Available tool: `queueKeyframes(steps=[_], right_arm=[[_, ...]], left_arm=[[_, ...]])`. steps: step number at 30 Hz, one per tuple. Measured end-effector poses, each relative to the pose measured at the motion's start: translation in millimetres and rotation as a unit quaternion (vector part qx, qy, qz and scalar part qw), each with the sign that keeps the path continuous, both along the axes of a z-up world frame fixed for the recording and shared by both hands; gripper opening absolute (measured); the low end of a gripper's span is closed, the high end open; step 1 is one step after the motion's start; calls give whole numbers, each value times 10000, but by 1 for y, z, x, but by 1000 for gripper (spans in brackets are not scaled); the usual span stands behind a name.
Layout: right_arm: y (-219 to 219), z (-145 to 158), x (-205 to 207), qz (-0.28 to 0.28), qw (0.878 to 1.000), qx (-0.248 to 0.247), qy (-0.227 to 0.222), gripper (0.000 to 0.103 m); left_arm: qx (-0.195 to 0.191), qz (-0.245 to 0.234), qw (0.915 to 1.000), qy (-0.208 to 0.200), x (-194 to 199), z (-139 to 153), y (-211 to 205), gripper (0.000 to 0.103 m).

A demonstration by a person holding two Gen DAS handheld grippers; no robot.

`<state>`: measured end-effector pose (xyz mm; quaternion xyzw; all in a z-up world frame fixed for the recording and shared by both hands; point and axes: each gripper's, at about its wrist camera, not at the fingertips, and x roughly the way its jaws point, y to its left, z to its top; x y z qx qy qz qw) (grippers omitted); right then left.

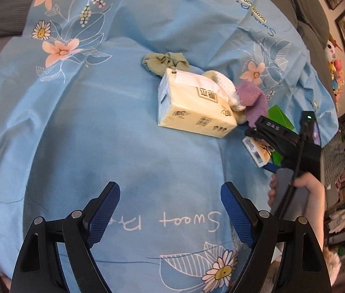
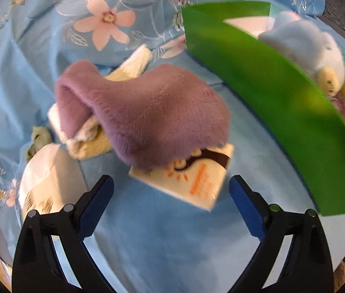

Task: Organize soft objects
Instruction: 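Move the right tool to the cream tree-print tissue pack and grasp it, then carry the tree-print tissue pack with the right tool over the green box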

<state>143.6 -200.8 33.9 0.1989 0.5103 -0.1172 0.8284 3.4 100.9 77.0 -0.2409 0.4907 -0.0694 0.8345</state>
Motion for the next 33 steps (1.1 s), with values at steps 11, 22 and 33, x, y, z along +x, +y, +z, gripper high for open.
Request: queueKeyframes(steps=[11,22,33], right_arm=[[7,-2,-2,519,9961,-687,-204,73],[36,14,-99,2435,9688,454,26,74],[22,18,-142,2694,9556,1189,-90,86]], left_arm=[[113,-45,9999,92,3,-6,0,85],[364,9,9993,116,-7,-1,-7,85],[91,-122,9997,202,-20,-4,-16,85]])
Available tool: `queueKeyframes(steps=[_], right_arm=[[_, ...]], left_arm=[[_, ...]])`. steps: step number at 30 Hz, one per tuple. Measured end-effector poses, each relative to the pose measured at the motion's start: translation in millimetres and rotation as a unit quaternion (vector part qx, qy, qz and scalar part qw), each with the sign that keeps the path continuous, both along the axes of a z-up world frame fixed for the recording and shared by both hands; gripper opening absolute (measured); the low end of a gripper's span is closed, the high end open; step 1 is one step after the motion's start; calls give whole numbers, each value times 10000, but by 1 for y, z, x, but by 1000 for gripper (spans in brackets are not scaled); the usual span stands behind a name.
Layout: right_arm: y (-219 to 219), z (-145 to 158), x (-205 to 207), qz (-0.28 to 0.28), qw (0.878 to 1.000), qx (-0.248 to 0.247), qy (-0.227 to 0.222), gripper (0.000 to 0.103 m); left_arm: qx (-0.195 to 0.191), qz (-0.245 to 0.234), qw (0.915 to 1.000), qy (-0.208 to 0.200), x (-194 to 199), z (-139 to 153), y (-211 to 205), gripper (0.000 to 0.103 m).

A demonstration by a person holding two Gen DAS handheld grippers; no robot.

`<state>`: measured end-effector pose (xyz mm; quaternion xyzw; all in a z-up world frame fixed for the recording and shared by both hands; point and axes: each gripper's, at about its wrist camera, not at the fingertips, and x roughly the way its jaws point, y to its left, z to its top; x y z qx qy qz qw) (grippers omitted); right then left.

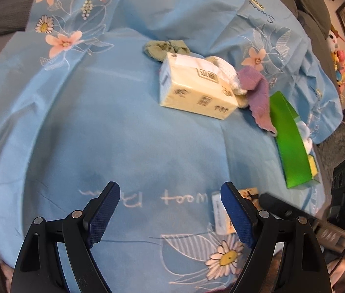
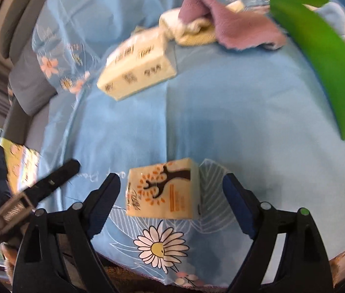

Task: Organize soft objects
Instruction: 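Carry the tree-print tissue pack with the right tool over the green box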

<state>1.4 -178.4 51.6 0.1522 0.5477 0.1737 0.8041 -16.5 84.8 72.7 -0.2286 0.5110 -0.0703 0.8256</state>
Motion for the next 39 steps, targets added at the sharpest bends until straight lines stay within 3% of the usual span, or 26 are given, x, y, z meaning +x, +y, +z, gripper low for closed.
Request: queueKeyframes(steps=[3,5,9,11,13,14,16,21,27,33,39], right_arm=[[-14,8,6,-165,9993,343,-60,82],[-19,9,6,-167,9985,527,-48,62],[-17,-2,4,-65,9967,793,165,49],[-9,-9,7,-25,9974,674,242,48],[-6,-17,8,-23,9978,572,345,48],[-7,-21,10,-4,9977,566,384,48],[-5,-29,13,41,9973,557,478,49],[-9,-24,12,-51,9978,592,306,48],[-43,13,7,-442,9961,717,-257,49],[-95,56,-1,-1027,9879,656,-957,49],[-142,78,1,-1555,9782,471,-1291,50]], left_arm=[[-314,-257,9991,81,-2,-5,-14,85],[-469,-442,9978,139,-3,-9,-26,84],[-511,-951,9938,251,-6,-18,-60,63],[-442,-1099,9921,419,-5,-25,-73,56],[-335,-1160,9921,326,-4,-24,-82,55],[-321,-1216,9916,289,-3,-23,-85,46],[-266,-1240,9914,327,-1,-22,-91,44],[110,-1432,9896,-42,-3,-1,-108,44],[191,-1801,9813,-655,10,36,-141,44],[124,-2329,9646,-1229,28,73,-196,44],[-37,-2729,9525,-1353,51,87,-243,44]])
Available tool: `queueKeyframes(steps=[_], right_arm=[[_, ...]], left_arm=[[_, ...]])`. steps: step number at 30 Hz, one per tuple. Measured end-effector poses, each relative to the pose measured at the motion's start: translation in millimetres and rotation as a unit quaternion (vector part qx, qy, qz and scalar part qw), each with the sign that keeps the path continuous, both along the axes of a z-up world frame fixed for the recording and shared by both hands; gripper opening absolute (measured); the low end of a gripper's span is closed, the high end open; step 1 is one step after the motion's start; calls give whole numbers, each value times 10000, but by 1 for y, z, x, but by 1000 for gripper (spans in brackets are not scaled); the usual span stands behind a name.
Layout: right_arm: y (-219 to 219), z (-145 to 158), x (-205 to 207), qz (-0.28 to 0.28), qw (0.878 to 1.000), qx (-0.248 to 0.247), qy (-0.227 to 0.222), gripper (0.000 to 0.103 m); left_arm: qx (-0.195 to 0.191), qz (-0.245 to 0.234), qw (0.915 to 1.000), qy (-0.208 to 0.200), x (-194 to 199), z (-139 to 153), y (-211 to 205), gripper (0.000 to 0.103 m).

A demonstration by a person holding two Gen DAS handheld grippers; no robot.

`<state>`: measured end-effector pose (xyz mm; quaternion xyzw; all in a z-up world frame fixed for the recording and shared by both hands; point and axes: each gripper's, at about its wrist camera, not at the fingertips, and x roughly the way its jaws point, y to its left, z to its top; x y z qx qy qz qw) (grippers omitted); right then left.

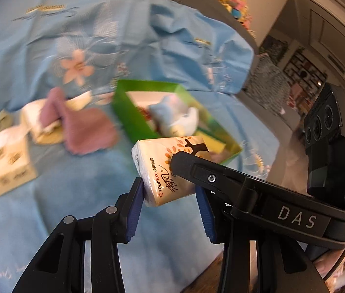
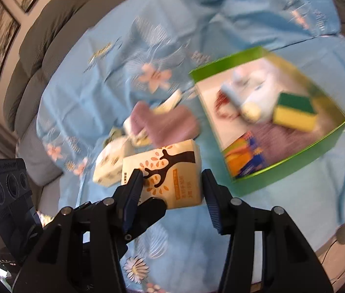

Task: Organize soft objects
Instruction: 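Carry the tree-print tissue pack with the right tool over the green box, then lower the tree-print pack into the green box and open the right tool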

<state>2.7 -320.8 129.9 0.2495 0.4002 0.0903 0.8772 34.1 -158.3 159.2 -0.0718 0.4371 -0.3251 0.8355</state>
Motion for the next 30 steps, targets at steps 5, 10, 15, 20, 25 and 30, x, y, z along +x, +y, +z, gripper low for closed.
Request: queueKeyframes(steps=[5,10,15,20,25,30], right_arm=[[-42,5,4,-398,9991,60,-90,50],[-71,-1,13,-626,9979,153,14,50],[-84,-10,25,-739,9970,132,171,50],[-94,-29,41,-728,9955,238,554,50],[-98,-41,56,-751,9930,165,895,50],[-103,-49,64,-747,9913,151,1070,50]], left_arm=[[-20,-279,9996,-59,13,5,-39,44],[64,-477,9988,57,28,0,-66,44],[98,-590,9978,296,43,-13,-80,44],[207,-558,9962,634,56,-29,-88,44],[268,-474,9941,937,65,-42,-92,44],[323,-464,9925,1080,69,-48,-93,44]])
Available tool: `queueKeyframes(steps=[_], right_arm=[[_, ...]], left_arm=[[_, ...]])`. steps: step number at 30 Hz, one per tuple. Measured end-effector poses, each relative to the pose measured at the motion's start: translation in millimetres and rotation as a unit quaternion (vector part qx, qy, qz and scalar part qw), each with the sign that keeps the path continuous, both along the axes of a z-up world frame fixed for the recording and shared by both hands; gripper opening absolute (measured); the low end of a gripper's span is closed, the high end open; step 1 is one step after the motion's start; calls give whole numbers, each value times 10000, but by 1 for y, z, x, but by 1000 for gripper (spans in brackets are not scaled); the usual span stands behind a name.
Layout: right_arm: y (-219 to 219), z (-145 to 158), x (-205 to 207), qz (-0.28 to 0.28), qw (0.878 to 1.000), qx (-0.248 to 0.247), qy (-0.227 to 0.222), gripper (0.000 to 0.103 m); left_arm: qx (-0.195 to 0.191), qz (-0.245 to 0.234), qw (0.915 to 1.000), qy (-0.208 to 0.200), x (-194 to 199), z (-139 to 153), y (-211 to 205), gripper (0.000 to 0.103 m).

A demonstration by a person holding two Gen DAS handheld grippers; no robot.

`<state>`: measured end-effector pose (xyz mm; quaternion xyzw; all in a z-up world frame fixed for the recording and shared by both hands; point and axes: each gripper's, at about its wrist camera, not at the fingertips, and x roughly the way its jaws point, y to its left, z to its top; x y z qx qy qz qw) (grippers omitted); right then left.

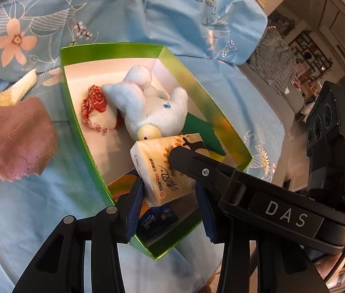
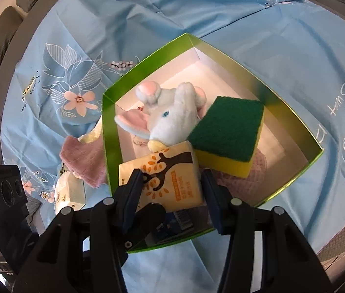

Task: Organize soft objects
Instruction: 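Lower the tree-print pack into the green box and open the right tool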

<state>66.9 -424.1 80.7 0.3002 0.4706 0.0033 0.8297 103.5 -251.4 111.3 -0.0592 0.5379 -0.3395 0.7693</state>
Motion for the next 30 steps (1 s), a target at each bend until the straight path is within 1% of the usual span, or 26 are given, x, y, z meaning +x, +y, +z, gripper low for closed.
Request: queueKeyframes(steps=[6,9,10,11,13,14,15,16,17,18,20,21,22,23,25,27,29,30], right_arm=[[-4,-5,5,-90,9999,65,80,50],[-4,-4,4,-137,9998,98,59,53],[-3,-2,2,-172,9998,35,34,58],[-1,1,0,-194,9998,-105,28,67],[1,7,-4,-218,9991,-359,-5,71],[2,10,-7,-261,9986,-469,-37,71],[2,13,-9,-287,9984,-486,-72,72],[2,17,-14,-307,9985,-422,-143,75],[2,19,-17,-306,9987,-365,-197,79],[3,23,-21,-294,9987,-319,-275,80],[9,30,-28,-257,9983,-338,-399,81],[12,34,-32,-243,9980,-366,-448,83],[17,39,-37,-227,9976,-397,-517,87],[20,42,-40,-215,9972,-420,-571,90],[29,47,-46,-180,9965,-471,-674,90],[40,52,-50,-108,9957,-542,-743,90],[52,55,-55,-59,9944,-680,-802,93],[58,55,-56,-44,9939,-741,-817,95]], left_arm=[[52,85,9999,138,2,-4,1,44],[58,78,9999,96,-1,0,4,44],[73,51,10000,37,-4,2,5,44],[89,29,10000,-13,-5,5,5,44],[99,59,9999,-94,-11,11,11,44],[76,78,9999,-109,-13,14,13,44],[19,101,9999,-127,-15,17,18,44],[-66,129,9998,-150,-19,21,26,44],[-114,161,9997,-170,-21,23,30,47],[-150,209,9995,-201,-24,27,37,55],[-203,347,9987,-310,-29,33,53,65],[-225,422,9982,-367,-31,36,61,67],[-248,529,9974,-418,-35,39,74,68],[-262,584,9970,-431,-36,40,79,68],[-375,724,9956,-454,-42,43,98,69],[-524,919,9934,-454,-48,43,123,79],[-564,1123,9909,-483,-52,41,139,83],[-529,1248,9894,-511,-55,39,150,83]])
